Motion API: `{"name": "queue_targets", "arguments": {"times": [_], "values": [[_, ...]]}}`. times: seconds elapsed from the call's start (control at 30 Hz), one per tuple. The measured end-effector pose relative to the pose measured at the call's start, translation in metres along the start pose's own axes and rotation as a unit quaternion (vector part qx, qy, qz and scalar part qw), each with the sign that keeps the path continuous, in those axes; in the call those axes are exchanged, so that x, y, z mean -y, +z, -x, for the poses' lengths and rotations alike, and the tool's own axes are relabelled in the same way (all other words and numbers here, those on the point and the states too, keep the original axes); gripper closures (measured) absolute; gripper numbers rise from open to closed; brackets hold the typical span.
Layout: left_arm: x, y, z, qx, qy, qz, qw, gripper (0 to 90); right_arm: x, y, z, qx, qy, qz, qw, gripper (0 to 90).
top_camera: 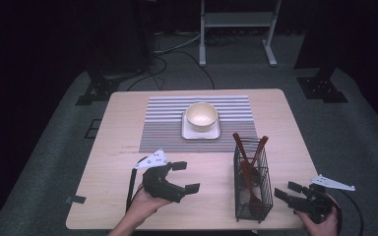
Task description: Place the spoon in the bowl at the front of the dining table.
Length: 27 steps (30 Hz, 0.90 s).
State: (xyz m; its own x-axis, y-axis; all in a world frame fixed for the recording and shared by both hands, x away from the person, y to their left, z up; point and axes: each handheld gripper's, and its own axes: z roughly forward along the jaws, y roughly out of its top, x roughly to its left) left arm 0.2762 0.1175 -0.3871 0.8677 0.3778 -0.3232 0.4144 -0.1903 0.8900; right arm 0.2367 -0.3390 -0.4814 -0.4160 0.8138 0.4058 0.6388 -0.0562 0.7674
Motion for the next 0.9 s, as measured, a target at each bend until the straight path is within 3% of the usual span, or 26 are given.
{"name": "queue_targets", "arguments": {"times": [0.27, 0.67, 0.9], "values": [[-0.016, 0.018, 0.010, 0.028, 0.010, -0.006, 0.9995, 6.4, 0.000, 0.000, 0.000, -0.002, -0.001, 0.000, 1.0000, 18.3], [-0.035, 0.040, 0.018, 0.041, 0.024, -0.010, 0.9988, 6.5, 0.000, -0.001, 0.000, -0.003, -0.003, 0.000, 1.0000, 18.3], [-0.046, 0.056, 0.020, 0.059, 0.028, -0.018, 0.9977, 6.5, 0.000, -0.001, -0.001, -0.004, -0.004, -0.001, 1.0000, 18.3]]}}
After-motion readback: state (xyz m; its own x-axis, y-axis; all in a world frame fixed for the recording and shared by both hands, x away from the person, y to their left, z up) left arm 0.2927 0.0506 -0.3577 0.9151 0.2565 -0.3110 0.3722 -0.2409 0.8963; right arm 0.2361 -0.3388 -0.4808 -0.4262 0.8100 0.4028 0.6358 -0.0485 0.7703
